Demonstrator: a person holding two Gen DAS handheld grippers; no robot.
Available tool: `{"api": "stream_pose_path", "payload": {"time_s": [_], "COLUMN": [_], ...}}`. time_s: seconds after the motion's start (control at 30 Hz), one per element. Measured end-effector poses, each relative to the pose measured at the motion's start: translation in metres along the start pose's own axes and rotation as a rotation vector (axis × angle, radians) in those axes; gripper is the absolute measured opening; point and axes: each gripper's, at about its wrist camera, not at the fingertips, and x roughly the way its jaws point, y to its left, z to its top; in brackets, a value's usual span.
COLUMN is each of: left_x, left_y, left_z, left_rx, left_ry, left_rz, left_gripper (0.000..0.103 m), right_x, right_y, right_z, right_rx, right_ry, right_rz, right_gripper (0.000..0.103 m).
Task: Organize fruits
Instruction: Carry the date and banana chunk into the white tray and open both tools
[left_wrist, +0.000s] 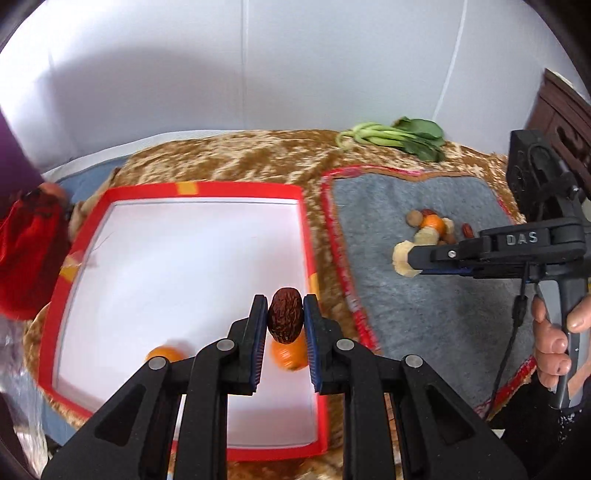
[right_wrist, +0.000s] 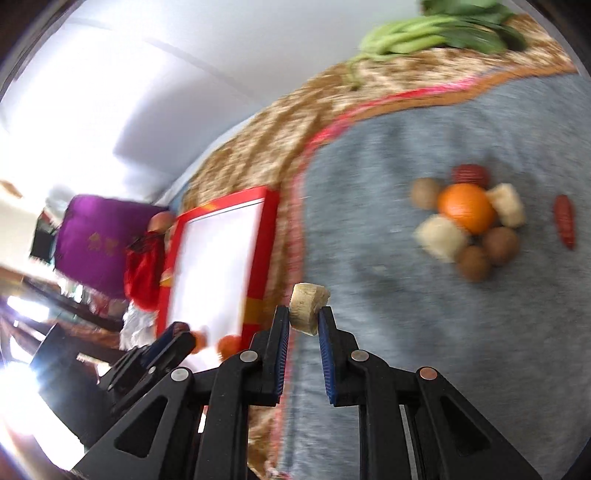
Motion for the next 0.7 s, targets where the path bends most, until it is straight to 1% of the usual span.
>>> {"api": "stream_pose_path", "payload": {"time_s": [0.03, 0.13, 0.2, 0.4, 0.5, 0.7], "left_x": [-0.001, -0.002, -0.002, 0.004, 0.007, 0.009], "left_y": [0.006, 0.021, 0.029, 0.037, 0.037, 0.036], "left_z": [-0.003, -0.010, -0.016, -0.027, -0.030, -0.032], "left_rx": [-0.014, -0.056, -0.070, -0.077, -0.077, -0.065], "left_ry": [-0.001, 0.010, 0.022, 0.065, 0.082, 0.097], "left_rz": [0.021, 0.042, 0.070, 0.088, 0.098, 0.116], "left_gripper": [0.017, 0.017, 0.017, 0.017, 0.017, 0.017], "right_x": [0.004, 0.018, 0.026, 0.041, 0.045, 0.059], "right_y": [0.007, 0.031, 0.047, 0.080, 0.091, 0.095], "right_z": [-0.003, -0.013, -0.021, -0.042, -0.051, -0.067], "right_rx": [-0.020, -0.087, -0.140, -0.266, -0.314, -0.354], "right_ry": [0.004, 0.018, 0.027, 0.043, 0.051, 0.096], "right_rz": [0.014, 0.052, 0.071, 0.109, 0.126, 0.102], "right_gripper": [0.016, 0.016, 0.016, 0.016, 0.016, 0.016]}}
